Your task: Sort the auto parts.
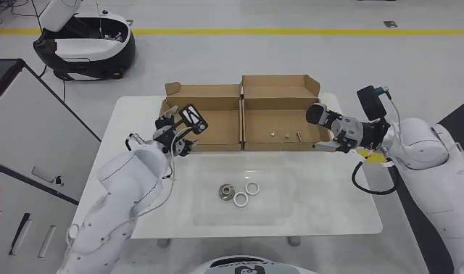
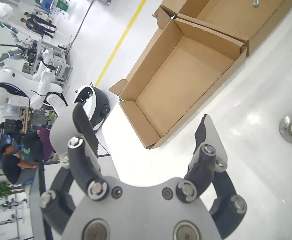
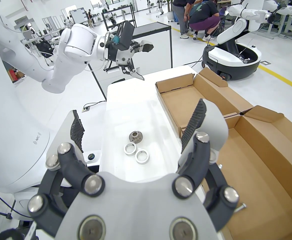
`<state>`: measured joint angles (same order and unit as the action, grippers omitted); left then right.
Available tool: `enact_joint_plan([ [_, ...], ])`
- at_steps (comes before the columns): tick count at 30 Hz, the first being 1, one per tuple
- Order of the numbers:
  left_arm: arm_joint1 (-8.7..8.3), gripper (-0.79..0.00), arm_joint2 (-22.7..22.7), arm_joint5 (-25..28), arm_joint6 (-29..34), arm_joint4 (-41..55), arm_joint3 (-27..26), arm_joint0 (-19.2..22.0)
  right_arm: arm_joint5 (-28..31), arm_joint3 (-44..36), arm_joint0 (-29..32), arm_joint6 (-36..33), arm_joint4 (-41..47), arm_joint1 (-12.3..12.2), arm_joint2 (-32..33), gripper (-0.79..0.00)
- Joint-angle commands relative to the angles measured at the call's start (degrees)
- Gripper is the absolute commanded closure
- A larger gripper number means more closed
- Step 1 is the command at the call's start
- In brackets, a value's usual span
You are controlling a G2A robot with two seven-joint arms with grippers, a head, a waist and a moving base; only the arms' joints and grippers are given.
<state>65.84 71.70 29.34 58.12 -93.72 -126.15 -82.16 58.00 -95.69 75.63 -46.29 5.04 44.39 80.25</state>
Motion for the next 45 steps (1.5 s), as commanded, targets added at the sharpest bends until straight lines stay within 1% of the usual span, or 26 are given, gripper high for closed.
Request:
enact_joint_plan([
  [1, 0.16, -0.785, -2.5, 3.1, 2.5, 0.5, 0.2, 2.6, 0.0, 0.0, 0.0, 0.0, 0.0, 0.0, 0.0, -0.785],
  [2, 0.28, -0.785, -3.8, 4.5, 3.1, 1.3, 0.6, 3.6, 0.0, 0.0, 0.0, 0.0, 0.0, 0.0, 0.0, -0.785],
  [4, 0.67, -0.785, -5.5, 5.2, 4.4, 6.0, 1.9, 5.5, 0.0, 0.0, 0.0, 0.0, 0.0, 0.0, 0.0, -0.785],
  [6, 0.92, -0.785, -7.5, 7.7, 7.0, 8.8, 2.5, 8.1, 0.0, 0.0, 0.0, 0.0, 0.0, 0.0, 0.0, -0.785],
  [8, 1.21, -0.785, -9.5, 8.2, 8.6, 12.3, 3.6, 10.3, 0.0, 0.0, 0.0, 0.0, 0.0, 0.0, 0.0, -0.785],
  [11, 1.1, -0.785, -12.7, 7.7, 9.1, 15.4, 6.3, 13.2, 0.0, 0.0, 0.0, 0.0, 0.0, 0.0, 0.0, -0.785],
  [14, 0.73, -0.785, -16.1, 6.1, 10.8, 19.6, 9.2, 16.2, 0.0, 0.0, 0.0, 0.0, 0.0, 0.0, 0.0, -0.785],
  [20, -0.78, -0.785, -26.1, 2.8, 14.0, 27.6, 13.0, 23.6, 0.0, 0.0, 0.0, 0.0, 0.0, 0.0, 0.0, -0.785],
  [23, -1.74, -0.785, -30.5, 0.6, 16.2, 31.9, 13.5, 27.5, 0.0, 0.0, 0.0, 0.0, 0.0, 0.0, 0.0, -0.785],
  [29, -3.41, -0.785, -36.7, -4.4, 21.2, 41.3, 13.9, 33.3, 0.0, 0.0, 0.0, 0.0, 0.0, 0.0, 0.0, -0.785],
  [32, -3.77, -0.785, -39.1, -6.0, 22.8, 44.9, 14.6, 35.4, 0.0, 0.0, 0.0, 0.0, 0.0, 0.0, 0.0, -0.785],
  [35, -3.75, -0.785, -41.3, -6.6, 23.4, 46.5, 15.6, 37.2, 0.0, 0.0, 0.0, 0.0, 0.0, 0.0, 0.0, -0.785],
  [39, -3.1, -0.785, -43.4, -5.6, 22.1, 46.4, 17.6, 38.4, 0.0, 0.0, 0.0, 0.0, 0.0, 0.0, 0.0, -0.785],
  [45, -1.74, -0.785, -46.0, -6.2, 18.9, 44.4, 21.0, 38.2, 0.0, 0.0, 0.0, 0.0, 0.0, 0.0, 0.0, -0.785],
])
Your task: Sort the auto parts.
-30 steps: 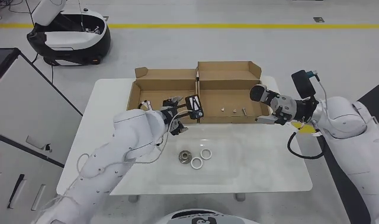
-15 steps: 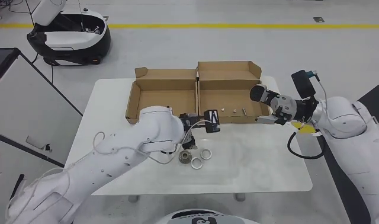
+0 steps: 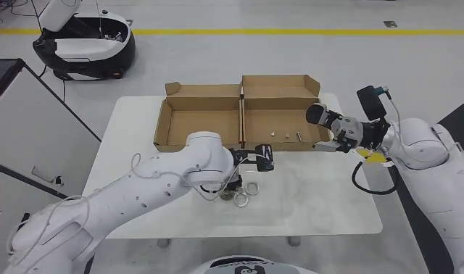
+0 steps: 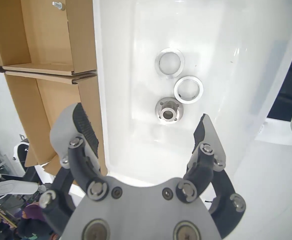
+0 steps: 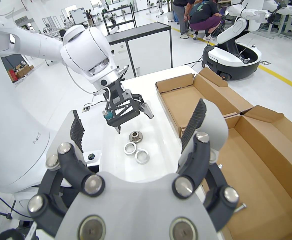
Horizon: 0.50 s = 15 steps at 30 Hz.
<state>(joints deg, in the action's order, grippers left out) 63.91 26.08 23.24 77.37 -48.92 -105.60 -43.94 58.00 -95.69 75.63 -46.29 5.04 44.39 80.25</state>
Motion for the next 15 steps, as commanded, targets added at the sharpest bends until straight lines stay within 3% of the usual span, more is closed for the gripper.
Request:
enact_joint_plan([
  [1, 0.39, -0.785, -0.7, -0.2, -0.7, -0.8, 1.0, 0.0, 0.0, 0.0, 0.0, 0.0, 0.0, 0.0, 0.0, -0.785],
  [11, 2.89, -0.785, -3.7, -2.8, -1.9, -1.9, 4.9, 0.6, 0.0, 0.0, 0.0, 0.0, 0.0, 0.0, 0.0, -0.785],
  [15, 3.05, -0.785, -3.7, -3.2, -1.8, -2.1, 5.1, 0.7, 0.0, 0.0, 0.0, 0.0, 0.0, 0.0, 0.0, -0.785],
])
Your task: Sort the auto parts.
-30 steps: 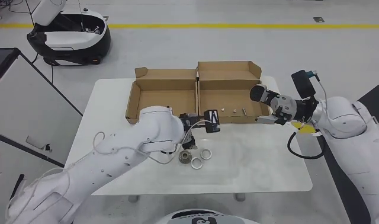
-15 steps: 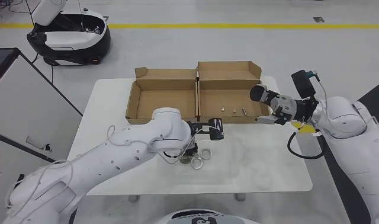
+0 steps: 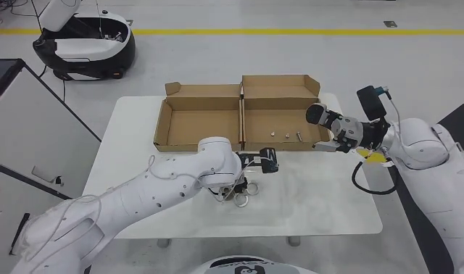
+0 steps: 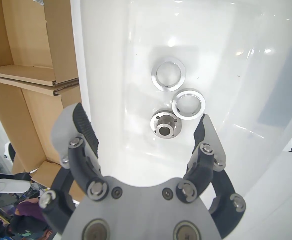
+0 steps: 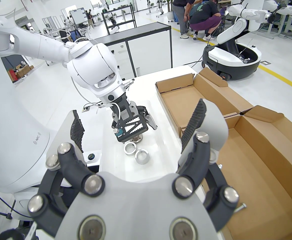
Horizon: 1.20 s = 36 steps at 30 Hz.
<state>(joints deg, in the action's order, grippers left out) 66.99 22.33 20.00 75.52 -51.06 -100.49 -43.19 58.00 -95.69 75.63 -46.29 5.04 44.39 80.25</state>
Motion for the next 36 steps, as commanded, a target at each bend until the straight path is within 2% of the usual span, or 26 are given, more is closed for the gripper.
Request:
enact_joint_plan([
  [1, -0.02, -0.785, 0.0, 0.0, 0.0, 0.0, 0.0, 0.0, 0.0, 0.0, 0.0, 0.0, 0.0, 0.0, 0.0, -0.785],
  [8, -0.02, -0.785, 0.0, 0.0, 0.0, 0.0, 0.0, 0.0, 0.0, 0.0, 0.0, 0.0, 0.0, 0.0, 0.0, -0.785],
  [12, -0.06, -0.785, 0.3, 0.0, -1.8, 0.9, 0.4, -1.3, 0.0, 0.0, 0.0, 0.0, 0.0, 0.0, 0.0, -0.785],
  [17, 0.75, -0.785, -0.2, 2.2, 0.9, 3.4, 0.4, -0.1, 0.0, 0.0, 0.0, 0.0, 0.0, 0.0, 0.0, -0.785],
  [22, 2.25, -0.785, -1.5, 2.7, 3.2, 5.9, 1.3, 1.7, 0.0, 0.0, 0.0, 0.0, 0.0, 0.0, 0.0, -0.785],
  [31, 6.66, -0.785, -5.3, 2.5, 4.7, 8.2, 8.0, 5.7, 0.0, 0.0, 0.0, 0.0, 0.0, 0.0, 0.0, -0.785],
  [32, 7.1, -0.733, -5.6, 2.6, 4.8, 8.5, 8.8, 6.1, 0.0, 0.0, 0.0, 0.0, 0.0, 0.0, 0.0, -0.785],
  [36, 8.63, -0.625, -6.8, 2.8, 5.0, 9.3, 11.4, 6.8, 0.0, 0.0, 0.0, 0.0, 0.0, 0.0, 0.0, -0.785],
])
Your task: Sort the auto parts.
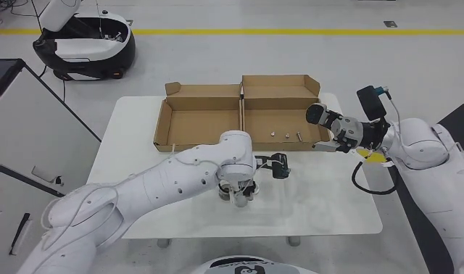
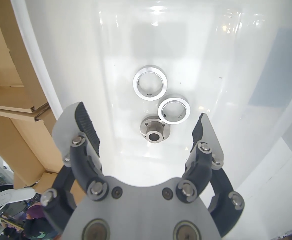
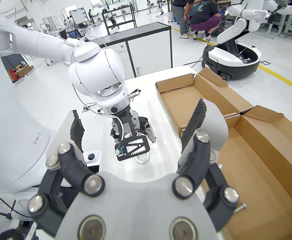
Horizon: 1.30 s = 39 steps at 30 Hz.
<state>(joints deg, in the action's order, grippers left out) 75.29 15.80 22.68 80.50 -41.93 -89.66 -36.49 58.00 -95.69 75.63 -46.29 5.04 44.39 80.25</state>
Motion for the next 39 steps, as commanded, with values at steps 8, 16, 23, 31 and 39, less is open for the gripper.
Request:
enact_joint_plan([
  [8, 2.4, -0.459, -1.9, 0.9, -0.8, 0.5, 4.1, 0.3, 0.0, 0.0, 0.0, 0.0, 0.0, 0.0, 0.0, -0.785],
  [16, 2.9, -0.4, -2.0, 2.0, -4.3, -2.5, 5.5, -0.4, 0.0, 0.0, 0.0, 0.0, 0.0, 0.0, 0.0, -0.785],
  [23, 3.18, -0.336, -2.5, 2.4, -4.8, -5.1, 6.5, -1.3, 0.0, 0.0, 0.0, 0.0, 0.0, 0.0, 0.0, -0.785],
  [31, 3.3, -0.317, -2.3, 2.5, -4.4, -6.9, 6.8, -2.0, 0.0, 0.0, 0.0, 0.0, 0.0, 0.0, 0.0, -0.785],
  [39, 3.4, -0.286, -1.9, 2.7, -4.6, -8.1, 7.2, -2.8, 0.0, 0.0, 0.0, 0.0, 0.0, 0.0, 0.0, -0.785],
])
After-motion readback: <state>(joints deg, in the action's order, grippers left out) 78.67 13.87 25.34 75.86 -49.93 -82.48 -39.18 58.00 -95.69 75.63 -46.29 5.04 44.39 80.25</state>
